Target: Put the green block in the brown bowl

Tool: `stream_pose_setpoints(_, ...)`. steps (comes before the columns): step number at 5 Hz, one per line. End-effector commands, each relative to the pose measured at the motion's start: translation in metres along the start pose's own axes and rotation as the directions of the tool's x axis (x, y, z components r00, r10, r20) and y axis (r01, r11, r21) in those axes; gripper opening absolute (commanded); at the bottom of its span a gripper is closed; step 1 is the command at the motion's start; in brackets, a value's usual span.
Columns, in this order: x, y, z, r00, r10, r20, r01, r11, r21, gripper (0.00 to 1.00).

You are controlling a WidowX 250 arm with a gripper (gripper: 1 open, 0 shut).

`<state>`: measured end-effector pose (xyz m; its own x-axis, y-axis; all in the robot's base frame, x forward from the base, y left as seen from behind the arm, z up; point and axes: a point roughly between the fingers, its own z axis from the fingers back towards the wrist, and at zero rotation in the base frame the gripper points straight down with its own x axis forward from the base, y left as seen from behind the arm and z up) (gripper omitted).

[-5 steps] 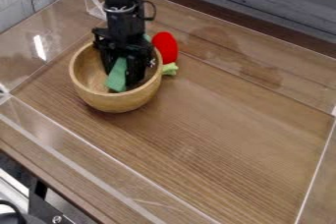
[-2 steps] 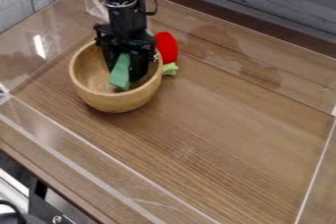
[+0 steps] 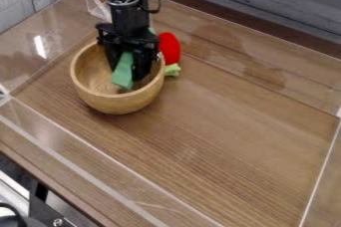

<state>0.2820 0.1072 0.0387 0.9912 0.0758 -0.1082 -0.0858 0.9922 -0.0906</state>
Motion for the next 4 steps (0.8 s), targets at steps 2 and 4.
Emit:
stream_pose_setpoints(2,0.0104,-0.0016,0.0262,0.996,-0.006,0.091,0.003,1.000,0.031,0.00)
stream_pose_setpoints(4,0.0112,-0.0017,0.0227,0.996,0.003,0.084,-0.005,0.999,0.031,0.00)
